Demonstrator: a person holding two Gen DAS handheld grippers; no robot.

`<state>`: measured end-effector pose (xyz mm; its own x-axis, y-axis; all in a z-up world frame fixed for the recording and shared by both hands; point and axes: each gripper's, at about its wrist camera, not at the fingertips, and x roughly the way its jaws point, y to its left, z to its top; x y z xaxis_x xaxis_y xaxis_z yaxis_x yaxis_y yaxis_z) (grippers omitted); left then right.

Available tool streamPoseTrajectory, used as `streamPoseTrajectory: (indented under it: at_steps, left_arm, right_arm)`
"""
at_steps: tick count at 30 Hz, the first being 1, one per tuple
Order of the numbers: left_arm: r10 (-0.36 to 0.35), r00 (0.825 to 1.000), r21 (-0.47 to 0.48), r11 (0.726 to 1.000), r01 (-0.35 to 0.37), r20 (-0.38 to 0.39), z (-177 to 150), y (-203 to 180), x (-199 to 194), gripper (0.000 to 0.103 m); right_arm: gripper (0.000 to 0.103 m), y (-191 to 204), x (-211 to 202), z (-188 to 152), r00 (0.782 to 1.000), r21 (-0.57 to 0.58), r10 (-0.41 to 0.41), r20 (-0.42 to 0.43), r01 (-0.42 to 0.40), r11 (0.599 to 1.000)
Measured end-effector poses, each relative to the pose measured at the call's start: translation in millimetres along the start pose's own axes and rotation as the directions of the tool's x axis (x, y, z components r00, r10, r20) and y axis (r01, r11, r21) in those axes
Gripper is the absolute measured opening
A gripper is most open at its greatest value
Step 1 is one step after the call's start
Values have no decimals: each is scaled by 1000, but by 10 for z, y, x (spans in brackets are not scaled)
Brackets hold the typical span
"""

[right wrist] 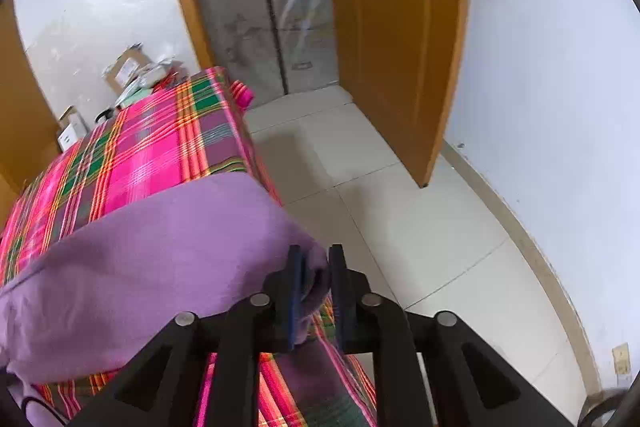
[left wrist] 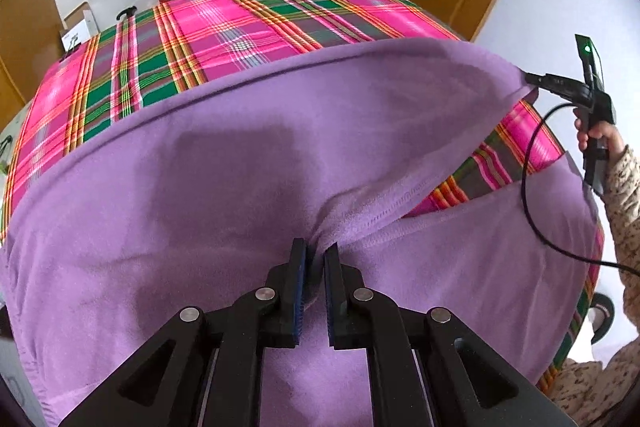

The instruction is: Fold clothes

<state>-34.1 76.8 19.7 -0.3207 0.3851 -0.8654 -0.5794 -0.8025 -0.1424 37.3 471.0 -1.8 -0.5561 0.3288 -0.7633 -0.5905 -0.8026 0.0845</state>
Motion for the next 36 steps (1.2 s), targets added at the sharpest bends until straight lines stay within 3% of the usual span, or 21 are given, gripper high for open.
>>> streamPoseTrajectory:
  at_steps: [2,4,9,15,19,22,29,36]
  left_arm:
    - [-27,1000,2,1000,27,9,-17,-25,-43,19]
    - [-56,998,13,998,56,18,-40,-56,-96,20]
    - [-128,989,39,991,126,67,-138,-81,-342,20]
    - [-53,990,-57,997,61,134,-284,236,-689,20]
    - [10,988,-138,990,12,154,-401,530,-837,20]
    - [25,990,-206,978,5,142,-504,751,-798,20]
    - [55,994,-329,944,-19,99,-706,1178,-654,20]
    - [71,992,-404,914,-22,108,-729,1536,-611,20]
  right_arm:
    - [15,-9,-55,3,1000,12,-25,9,24,1000]
    - [15,2,-188,29,998,16,-50,38,49,999]
    - [15,89,-599,104,993,-7,-9,115,10,1000]
    - [16,525,-1191,130,979,-169,130,155,-103,980]
    - [17,1015,-1266,-112,966,-324,248,75,-212,922]
    - [16,1416,-1052,-427,957,-414,287,-29,-273,869]
    - [17,1849,-464,-884,911,-397,341,-232,-408,822]
    - [17,1954,-459,-959,926,-451,307,-218,-375,810]
